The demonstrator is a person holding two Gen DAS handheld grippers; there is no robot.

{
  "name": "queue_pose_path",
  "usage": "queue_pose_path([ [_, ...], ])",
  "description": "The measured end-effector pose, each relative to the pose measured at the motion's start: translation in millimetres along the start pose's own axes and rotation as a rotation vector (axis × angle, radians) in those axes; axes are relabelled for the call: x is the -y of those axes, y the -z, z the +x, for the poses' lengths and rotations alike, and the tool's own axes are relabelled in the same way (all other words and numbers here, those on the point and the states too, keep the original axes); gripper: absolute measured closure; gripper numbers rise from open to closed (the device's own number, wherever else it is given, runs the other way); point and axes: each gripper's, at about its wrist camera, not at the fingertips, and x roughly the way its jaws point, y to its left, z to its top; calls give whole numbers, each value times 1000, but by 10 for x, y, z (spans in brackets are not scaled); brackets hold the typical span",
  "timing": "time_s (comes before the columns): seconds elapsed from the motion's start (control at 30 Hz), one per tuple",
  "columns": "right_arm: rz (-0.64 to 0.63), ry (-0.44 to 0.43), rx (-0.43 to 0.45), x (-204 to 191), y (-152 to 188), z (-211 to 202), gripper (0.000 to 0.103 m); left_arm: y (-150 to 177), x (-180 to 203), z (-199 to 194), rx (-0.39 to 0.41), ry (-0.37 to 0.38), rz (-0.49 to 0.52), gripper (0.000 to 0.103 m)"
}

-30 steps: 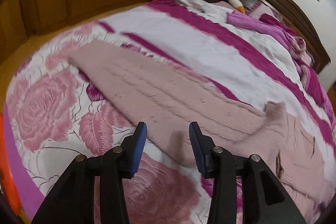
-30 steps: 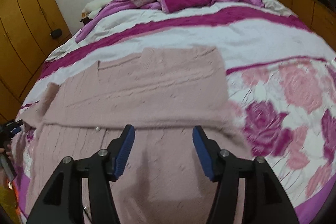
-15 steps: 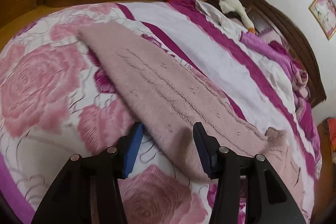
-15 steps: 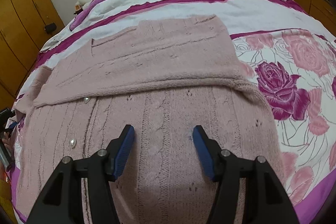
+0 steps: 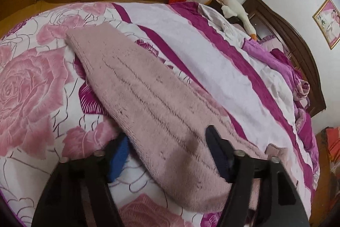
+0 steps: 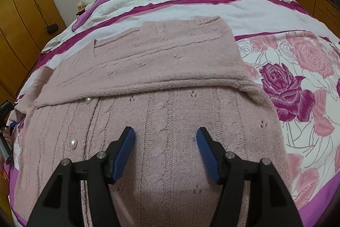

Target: Fold small clothes

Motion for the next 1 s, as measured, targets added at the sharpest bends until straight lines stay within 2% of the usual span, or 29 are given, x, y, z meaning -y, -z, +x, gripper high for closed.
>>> queue_pose_path([
  [0.03, 2, -2, 1, 2, 0, -1, 39, -35, -6, 13, -12, 4, 11, 103],
  [0.1, 6, -7, 4, 9, -4, -1, 39, -107, -51, -10, -12, 19, 4, 103],
  [0.17, 10, -12, 8, 17, -2, -5, 39, -167, -86, -140, 36, 27, 1, 103],
  [0.3, 17, -20, 13, 32, 3, -12, 39, -308, -23, -482, 172, -22, 81, 103],
  [0.43, 21, -24, 20, 40, 10, -30, 39, -342, 95, -723, 227, 16, 134, 103],
  [0.63, 24, -34, 33, 38, 3, -70, 39, -242, 511, -956, 228, 161, 201, 103],
  [0.83, 36, -50, 47, 55, 4, -108, 39, -31, 1133, -1221, 227, 318, 304, 103],
  [1.0, 54, -62, 61, 84, 5, -128, 39, 219, 1677, -1379, 197, 446, 371, 103],
])
